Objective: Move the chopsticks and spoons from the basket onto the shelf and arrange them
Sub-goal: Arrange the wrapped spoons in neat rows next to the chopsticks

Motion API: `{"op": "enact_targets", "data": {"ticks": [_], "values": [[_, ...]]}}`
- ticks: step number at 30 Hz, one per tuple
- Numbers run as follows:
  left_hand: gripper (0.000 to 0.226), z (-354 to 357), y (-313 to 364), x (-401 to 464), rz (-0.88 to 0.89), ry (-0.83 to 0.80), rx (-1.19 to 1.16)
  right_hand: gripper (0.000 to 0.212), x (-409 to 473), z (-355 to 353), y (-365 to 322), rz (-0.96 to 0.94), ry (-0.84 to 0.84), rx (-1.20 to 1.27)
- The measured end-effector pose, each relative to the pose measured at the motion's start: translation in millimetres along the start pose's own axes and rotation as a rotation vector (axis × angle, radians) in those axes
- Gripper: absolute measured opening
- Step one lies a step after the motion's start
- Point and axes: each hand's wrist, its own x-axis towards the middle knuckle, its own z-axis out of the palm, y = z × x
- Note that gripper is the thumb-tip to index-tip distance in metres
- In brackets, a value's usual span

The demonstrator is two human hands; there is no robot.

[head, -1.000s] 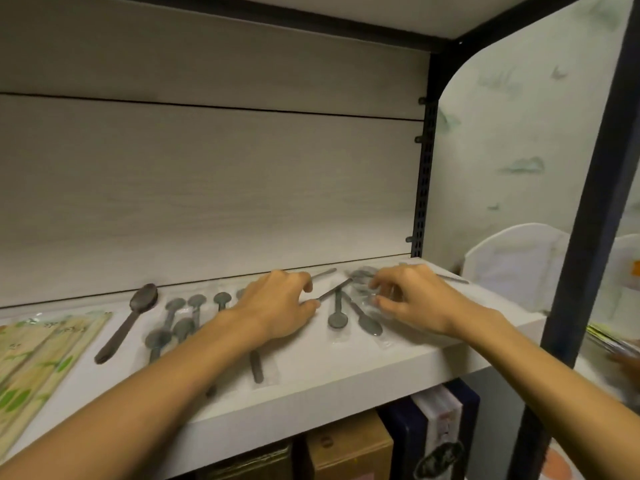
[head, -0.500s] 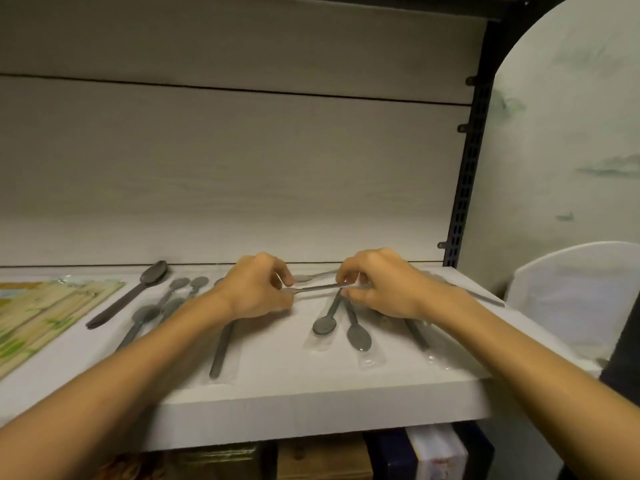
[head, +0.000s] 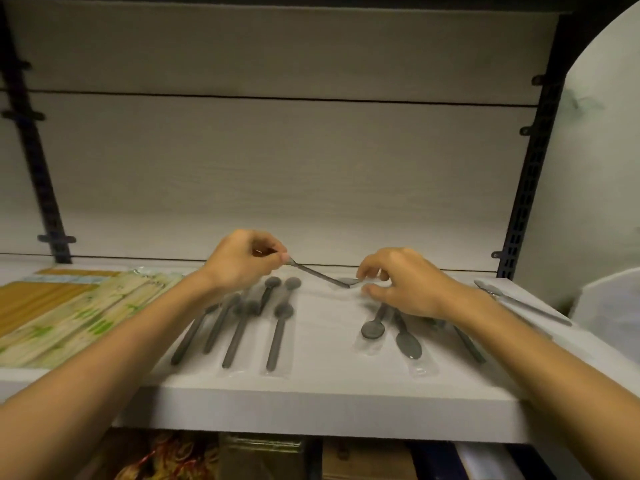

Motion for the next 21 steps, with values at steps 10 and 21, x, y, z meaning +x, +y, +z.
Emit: {"op": "enact_targets", "data": {"ticks": [10, 21], "values": [[0.012, -11.7, -11.2, 8.8, -0.008, -0.039, -0.057, 0.028, -17.4, -13.7, -15.2, 0.059, -0.423, 0.103], [0.011, -12.3, -16.3, 16.9, 0.019, -0.016, -0.182, 0.019, -26.5, -13.0, -29.0, 0.073, -0.339, 0.112]]}}
